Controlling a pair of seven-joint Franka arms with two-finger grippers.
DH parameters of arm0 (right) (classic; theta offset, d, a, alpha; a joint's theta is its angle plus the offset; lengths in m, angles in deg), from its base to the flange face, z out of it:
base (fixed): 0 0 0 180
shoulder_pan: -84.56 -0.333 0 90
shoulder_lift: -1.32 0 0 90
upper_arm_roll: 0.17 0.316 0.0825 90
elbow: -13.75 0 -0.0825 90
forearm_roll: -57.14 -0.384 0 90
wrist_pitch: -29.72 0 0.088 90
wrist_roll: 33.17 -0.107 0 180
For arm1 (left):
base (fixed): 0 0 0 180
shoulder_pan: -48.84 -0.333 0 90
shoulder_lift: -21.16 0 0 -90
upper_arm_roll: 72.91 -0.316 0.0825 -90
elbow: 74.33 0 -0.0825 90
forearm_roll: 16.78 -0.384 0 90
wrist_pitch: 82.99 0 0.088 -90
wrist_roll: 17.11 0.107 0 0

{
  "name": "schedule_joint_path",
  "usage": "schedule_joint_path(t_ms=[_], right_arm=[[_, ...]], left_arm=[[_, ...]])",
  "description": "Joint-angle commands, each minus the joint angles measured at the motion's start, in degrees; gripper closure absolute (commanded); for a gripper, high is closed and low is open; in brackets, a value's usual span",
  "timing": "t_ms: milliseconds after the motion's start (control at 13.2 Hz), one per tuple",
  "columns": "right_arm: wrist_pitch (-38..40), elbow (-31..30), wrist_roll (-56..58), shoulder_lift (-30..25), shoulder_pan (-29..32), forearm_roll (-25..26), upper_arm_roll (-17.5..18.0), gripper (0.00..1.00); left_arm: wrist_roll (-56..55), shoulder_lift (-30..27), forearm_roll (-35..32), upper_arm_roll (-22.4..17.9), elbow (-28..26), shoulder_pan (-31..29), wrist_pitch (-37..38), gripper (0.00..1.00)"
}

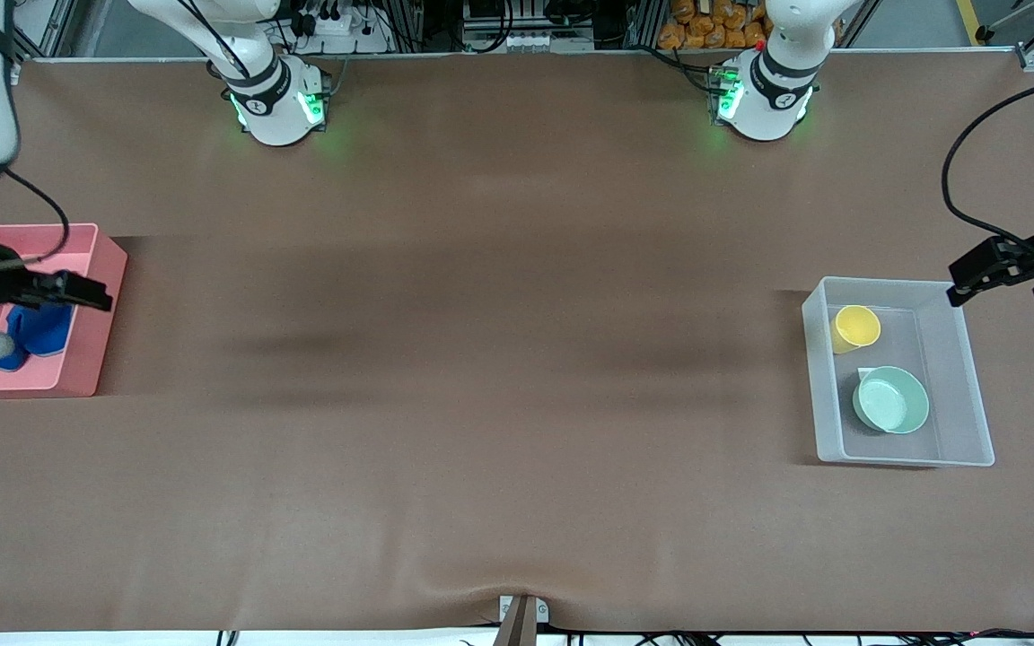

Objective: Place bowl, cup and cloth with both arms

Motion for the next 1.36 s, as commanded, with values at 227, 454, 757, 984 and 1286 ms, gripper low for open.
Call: schedule_joint_path(t_ms=[227,454,757,984,1286], right_arm=[[5.15,-1.5,0.17,-7.21,0.33,-1.36,-0.21,0.0],[9.78,2.09,0.35,-7.47,0.33,-1.27,-0.21,0.0],[13.15,3.34,0.35,-7.47,0.68,-1.27,-0.56,0.0],[13.06,3.34,0.44,-7.56,0.77,-1.27,-0.65,0.0],[12.97,3.34,0.26,-7.82,0.68,-1.45,-0.3,0.0]], left_arm=[[0.01,-5.22,3.45,-23.69,-2.0,23.8,2.68,0.0],[0.46,-5.75,3.45,-30.1,-1.82,30.21,4.7,0.0],[0.1,-7.77,3.1,-31.53,-3.83,32.08,6.11,0.0],[0.45,-8.39,2.92,-31.09,-4.28,31.47,6.64,0.0],[0.8,-8.39,2.83,-29.35,-4.02,29.64,8.57,0.0]])
